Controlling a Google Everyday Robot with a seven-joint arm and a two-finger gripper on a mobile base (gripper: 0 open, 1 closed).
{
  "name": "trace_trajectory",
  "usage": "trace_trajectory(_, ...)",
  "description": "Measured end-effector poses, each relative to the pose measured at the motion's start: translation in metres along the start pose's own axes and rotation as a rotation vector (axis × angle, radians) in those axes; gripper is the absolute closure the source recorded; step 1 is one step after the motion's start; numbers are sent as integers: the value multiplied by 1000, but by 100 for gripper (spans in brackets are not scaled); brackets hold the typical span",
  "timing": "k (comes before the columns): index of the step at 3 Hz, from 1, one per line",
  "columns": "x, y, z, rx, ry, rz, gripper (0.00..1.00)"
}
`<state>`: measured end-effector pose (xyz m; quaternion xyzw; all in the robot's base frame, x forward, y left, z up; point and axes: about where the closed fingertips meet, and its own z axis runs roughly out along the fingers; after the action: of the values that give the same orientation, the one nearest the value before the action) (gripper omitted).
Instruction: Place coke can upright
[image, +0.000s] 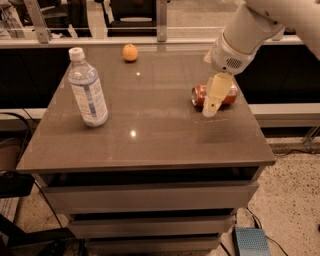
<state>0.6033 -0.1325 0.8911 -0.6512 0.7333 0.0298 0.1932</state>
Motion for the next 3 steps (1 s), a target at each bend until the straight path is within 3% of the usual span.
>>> trace_trajectory(1, 0, -12, 14, -10, -6, -49, 0)
trace_trajectory(3, 0, -21, 43, -45, -9, -87, 0)
